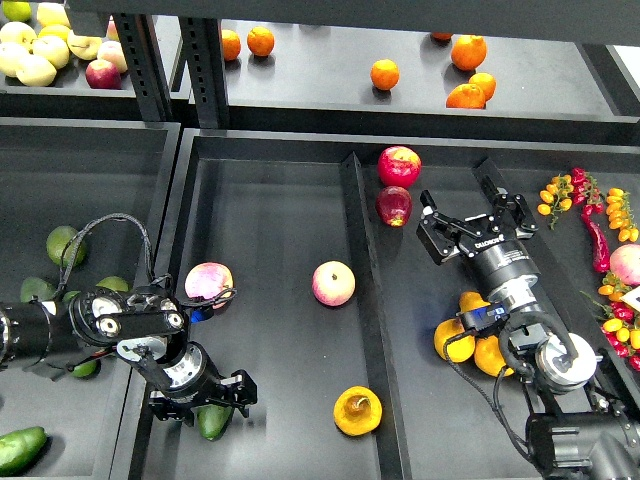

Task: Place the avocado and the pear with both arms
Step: 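Lower the left gripper over the dark green avocado and close it, then carry the avocado with the left gripper to the green avocado bin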

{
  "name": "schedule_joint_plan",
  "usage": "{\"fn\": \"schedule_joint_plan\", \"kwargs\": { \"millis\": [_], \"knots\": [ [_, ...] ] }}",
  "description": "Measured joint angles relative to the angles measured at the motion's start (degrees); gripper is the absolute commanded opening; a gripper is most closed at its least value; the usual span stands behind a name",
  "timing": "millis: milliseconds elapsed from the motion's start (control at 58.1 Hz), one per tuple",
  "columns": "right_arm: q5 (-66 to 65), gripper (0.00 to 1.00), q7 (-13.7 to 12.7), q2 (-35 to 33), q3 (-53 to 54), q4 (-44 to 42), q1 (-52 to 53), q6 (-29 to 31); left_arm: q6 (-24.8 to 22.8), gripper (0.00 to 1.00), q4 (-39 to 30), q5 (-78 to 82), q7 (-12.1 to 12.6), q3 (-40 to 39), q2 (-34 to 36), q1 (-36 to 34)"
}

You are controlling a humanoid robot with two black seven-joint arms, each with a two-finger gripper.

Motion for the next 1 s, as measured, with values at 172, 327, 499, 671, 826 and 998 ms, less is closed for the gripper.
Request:
{"fn": "schedule_joint_plan", "kwargs": {
  "millis": [172, 327, 499, 671, 826, 998],
  "knots": [
    [0.0, 0.99, 0.0, 0.0, -0.3, 0.5, -0.2, 0.0, 0.0, 0.33, 0.0, -0.3, 0.0, -0.1, 0.0, -0.1],
    [0.0, 0.99, 0.0, 0.0, -0.3, 0.6, -0.3, 0.0, 0.0, 0.16, 0.1, -0.4, 0.0, -0.4, 0.5, -0.2],
    [0.0, 0.99, 0.0, 0.0, -0.4, 0.7, -0.3, 0.0, 0.0, 0.09, -0.2, -1.3, 0.0, -1.2, 1.2, -0.7],
    [-0.1, 0.99, 0.0, 0.0, -0.4, 0.9, -0.4, 0.1, 0.0, 0.09, -1.3, -3.2, 0.0, -1.6, 2.9, -4.1],
    [-0.1, 0.99, 0.0, 0.0, -0.4, 1.1, -0.4, 0.1, 0.0, 0.10, -1.8, -4.2, 0.0, -4.5, 6.1, -8.4],
    [0.0, 0.99, 0.1, 0.0, -0.4, 1.4, 0.0, 0.1, 0.0, 0.10, -1.1, -4.8, 0.0, -9.1, 11.4, -12.4]
  ]
}}
